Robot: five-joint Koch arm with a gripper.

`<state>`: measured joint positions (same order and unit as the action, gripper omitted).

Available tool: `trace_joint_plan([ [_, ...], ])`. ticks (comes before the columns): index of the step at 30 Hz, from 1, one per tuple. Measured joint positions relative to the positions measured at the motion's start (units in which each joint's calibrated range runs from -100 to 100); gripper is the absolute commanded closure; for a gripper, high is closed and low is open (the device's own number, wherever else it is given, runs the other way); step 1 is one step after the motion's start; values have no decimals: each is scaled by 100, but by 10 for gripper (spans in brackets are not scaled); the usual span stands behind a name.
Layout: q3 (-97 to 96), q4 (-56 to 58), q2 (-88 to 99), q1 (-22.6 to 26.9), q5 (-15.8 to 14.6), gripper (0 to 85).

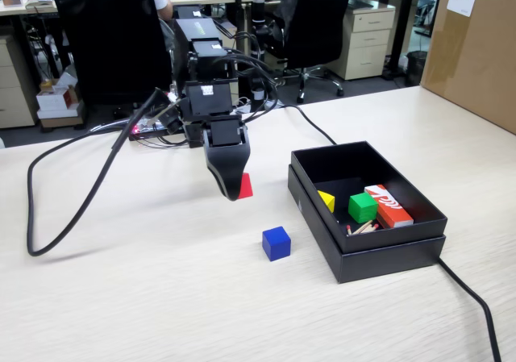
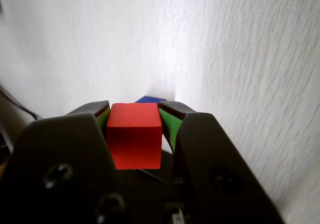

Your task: Put the red cube on top of the blue cube

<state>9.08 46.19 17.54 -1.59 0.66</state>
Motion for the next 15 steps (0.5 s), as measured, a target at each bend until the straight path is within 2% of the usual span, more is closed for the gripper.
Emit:
trace_joint_plan([
  [5,785,0,-350,200,-176,847],
  [15,1159,0,-1981,283,-274,846],
])
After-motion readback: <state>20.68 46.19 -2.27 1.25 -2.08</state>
